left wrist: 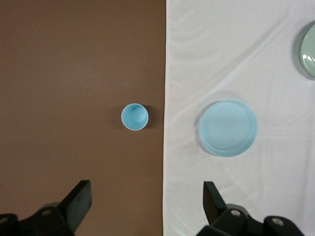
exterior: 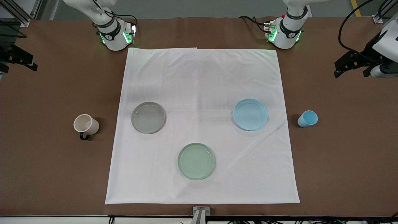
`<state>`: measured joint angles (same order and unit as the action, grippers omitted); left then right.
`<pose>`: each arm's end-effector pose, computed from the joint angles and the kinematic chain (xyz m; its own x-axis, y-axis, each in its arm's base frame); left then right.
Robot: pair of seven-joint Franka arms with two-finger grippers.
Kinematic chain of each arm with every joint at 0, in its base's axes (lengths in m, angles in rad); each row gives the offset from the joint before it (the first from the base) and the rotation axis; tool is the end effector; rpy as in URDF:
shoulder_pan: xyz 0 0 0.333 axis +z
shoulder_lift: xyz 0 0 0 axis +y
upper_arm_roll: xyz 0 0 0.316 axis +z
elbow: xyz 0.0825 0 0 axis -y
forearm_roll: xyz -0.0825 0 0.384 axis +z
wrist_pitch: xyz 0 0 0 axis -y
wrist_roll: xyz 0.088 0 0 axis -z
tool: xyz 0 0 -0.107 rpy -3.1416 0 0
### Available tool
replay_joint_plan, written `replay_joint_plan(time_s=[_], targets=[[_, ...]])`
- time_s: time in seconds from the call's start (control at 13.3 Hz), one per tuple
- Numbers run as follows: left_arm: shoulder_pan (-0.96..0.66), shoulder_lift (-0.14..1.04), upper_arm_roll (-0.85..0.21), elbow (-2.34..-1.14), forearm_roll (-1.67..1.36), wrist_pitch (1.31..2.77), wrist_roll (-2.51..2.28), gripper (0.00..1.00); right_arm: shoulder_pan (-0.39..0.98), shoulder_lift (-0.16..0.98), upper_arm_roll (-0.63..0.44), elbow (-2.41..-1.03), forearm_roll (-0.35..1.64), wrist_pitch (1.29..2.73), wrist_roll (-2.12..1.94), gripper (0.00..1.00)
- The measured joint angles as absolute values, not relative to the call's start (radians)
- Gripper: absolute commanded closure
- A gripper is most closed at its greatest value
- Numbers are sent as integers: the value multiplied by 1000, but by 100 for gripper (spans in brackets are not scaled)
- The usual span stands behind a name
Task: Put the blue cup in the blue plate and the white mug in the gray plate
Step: 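Move the left gripper down toward the light blue cup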
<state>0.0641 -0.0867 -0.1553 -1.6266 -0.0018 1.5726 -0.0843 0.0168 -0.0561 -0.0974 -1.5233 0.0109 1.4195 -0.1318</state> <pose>0.5253 -0.0521 0.6446 0.9994 -0.0067 0.0325 -0.0064 -0.9999 -0.0089 0.5192 -0.0424 0.6637 0.9975 0.0533 -0.0454 0.0523 -0.9984 -0.0224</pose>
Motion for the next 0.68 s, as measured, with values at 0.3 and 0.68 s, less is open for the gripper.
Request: replay_joint_plan(time_s=[0.3, 0.68], targets=[[65, -84, -152, -1626, -2, 1573, -81, 0, 17, -56, -99, -1524, 10, 1419, -134, 0], [102, 12, -140, -1639, -2, 1641, -53, 0, 17, -56, -100, -1528, 12, 1418, -124, 0]])
